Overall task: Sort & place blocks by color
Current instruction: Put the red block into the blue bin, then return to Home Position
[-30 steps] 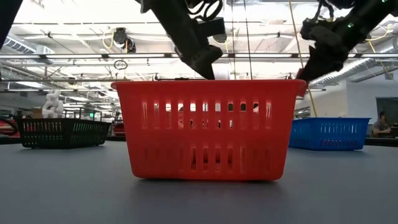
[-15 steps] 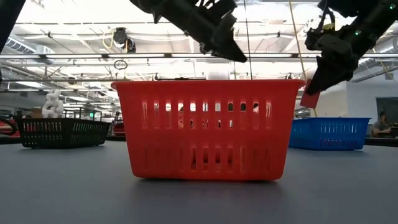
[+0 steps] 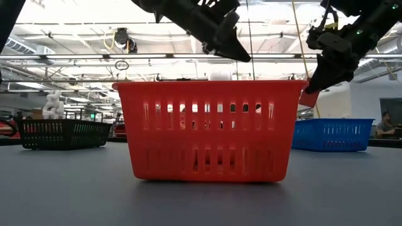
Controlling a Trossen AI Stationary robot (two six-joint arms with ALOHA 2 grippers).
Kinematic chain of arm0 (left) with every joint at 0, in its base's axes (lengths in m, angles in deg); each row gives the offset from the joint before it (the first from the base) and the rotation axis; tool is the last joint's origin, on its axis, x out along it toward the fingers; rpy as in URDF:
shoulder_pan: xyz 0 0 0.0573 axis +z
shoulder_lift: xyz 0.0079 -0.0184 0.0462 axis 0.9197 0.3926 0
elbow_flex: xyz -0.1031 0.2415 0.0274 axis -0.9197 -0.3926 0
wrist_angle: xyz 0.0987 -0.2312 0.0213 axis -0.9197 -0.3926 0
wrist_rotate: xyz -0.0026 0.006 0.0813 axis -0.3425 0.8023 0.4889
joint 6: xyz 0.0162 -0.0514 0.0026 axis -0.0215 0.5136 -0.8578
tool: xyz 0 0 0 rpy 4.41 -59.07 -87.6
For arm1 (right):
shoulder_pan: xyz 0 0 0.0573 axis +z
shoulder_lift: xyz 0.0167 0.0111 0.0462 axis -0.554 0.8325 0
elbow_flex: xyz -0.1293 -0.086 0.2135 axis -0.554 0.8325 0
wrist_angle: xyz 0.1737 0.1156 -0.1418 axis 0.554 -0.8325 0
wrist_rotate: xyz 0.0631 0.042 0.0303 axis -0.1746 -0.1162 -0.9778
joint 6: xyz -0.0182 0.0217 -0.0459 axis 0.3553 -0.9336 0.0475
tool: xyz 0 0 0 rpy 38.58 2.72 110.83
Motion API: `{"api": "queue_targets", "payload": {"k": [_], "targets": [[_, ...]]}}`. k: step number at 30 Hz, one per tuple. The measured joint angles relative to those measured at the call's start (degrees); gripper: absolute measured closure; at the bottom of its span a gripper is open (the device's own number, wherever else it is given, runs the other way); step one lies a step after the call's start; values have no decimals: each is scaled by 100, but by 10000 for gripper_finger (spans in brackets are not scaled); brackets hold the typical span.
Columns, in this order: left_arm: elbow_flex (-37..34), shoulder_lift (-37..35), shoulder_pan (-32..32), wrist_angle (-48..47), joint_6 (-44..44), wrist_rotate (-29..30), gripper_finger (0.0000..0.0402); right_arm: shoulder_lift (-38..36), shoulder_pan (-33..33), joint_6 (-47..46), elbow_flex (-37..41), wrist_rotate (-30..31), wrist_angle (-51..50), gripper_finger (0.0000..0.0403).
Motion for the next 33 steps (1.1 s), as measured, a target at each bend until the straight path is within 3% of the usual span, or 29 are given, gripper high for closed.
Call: {"api": "queue_targets", "payload": {"k": [20, 33], "targets": [[0, 1, -4, -169, 20, 3, 364, 0, -2, 167, 0, 6, -2, 323], [0, 1, -4, -172, 20, 8, 364, 0, -2, 188, 0, -3, 23, 191]]}}
